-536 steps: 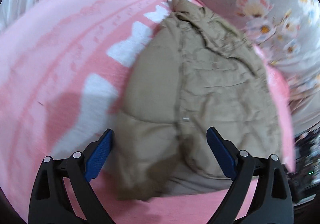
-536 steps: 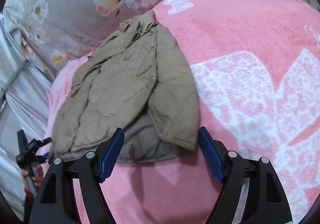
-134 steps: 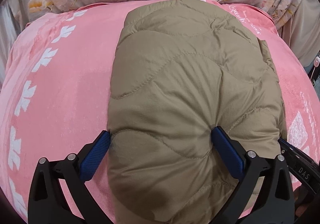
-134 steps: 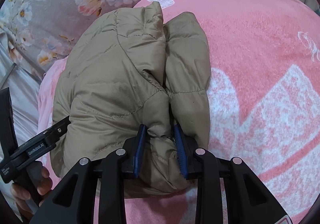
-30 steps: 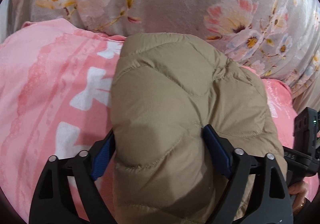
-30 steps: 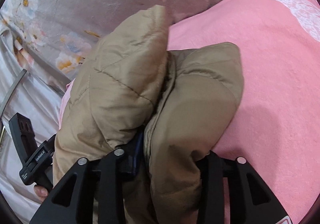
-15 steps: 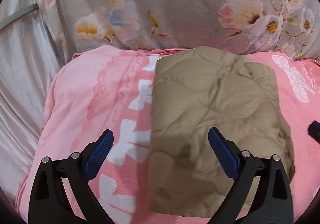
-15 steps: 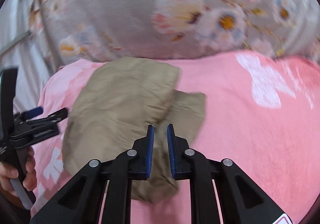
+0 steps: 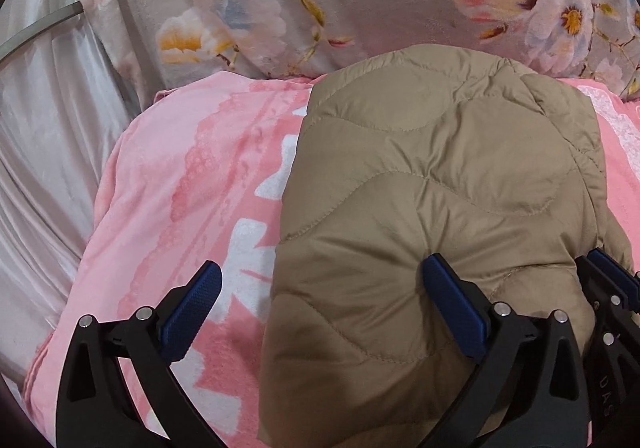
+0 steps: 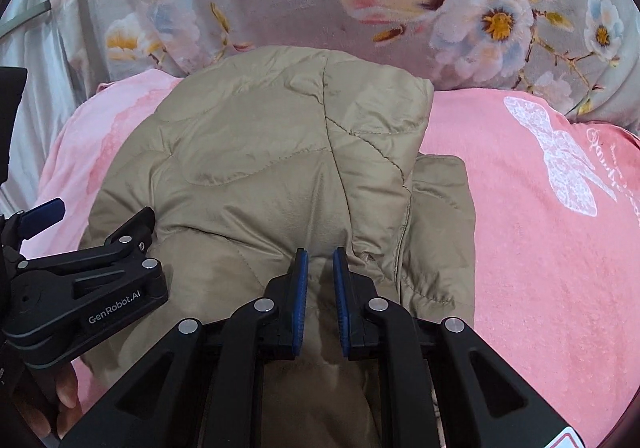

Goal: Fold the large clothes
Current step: 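Press the folded jacket flat with both tools and release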

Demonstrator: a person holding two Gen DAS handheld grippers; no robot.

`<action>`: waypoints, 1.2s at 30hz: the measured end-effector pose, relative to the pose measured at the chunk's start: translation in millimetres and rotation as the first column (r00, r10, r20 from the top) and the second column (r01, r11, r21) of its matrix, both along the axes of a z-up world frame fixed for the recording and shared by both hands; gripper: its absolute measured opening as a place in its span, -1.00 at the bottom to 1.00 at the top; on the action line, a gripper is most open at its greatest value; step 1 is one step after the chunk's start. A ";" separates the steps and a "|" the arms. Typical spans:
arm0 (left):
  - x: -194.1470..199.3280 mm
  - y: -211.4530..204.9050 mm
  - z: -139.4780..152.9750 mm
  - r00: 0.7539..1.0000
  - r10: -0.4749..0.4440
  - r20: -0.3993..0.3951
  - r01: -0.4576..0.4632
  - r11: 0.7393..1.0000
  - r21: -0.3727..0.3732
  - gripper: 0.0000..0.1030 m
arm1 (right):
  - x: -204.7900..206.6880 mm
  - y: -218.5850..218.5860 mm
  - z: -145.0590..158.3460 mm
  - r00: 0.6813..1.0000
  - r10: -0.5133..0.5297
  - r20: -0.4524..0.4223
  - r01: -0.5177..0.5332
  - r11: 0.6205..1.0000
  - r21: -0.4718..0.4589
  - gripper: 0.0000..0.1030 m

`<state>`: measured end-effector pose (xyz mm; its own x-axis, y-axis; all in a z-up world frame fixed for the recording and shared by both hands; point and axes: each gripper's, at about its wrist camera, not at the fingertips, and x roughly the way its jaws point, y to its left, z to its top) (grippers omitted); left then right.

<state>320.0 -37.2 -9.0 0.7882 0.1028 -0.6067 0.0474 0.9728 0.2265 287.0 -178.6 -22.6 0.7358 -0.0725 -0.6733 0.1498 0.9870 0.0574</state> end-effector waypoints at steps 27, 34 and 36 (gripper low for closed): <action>-5.4 3.8 -37.0 0.995 0.028 0.092 -0.018 0.994 -0.112 0.91 | -2.9 8.9 -28.7 0.995 -0.037 0.090 0.044 0.996 -0.083 -0.75; -6.3 5.8 -38.0 0.994 0.026 0.102 -0.013 0.992 -0.127 0.91 | -3.2 8.3 -28.0 0.995 -0.038 0.096 0.045 0.997 -0.070 -0.74; -7.4 6.8 -37.0 0.995 0.023 0.102 -0.008 0.990 -0.142 0.91 | -3.1 7.8 -27.7 0.994 -0.038 0.098 0.045 0.997 -0.065 -0.74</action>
<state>312.6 -30.4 -46.0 0.8464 0.0345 -0.5315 0.0154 0.9959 0.0892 283.9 -170.8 -50.3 0.7925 -0.1473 -0.5919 0.1878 0.9822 0.0071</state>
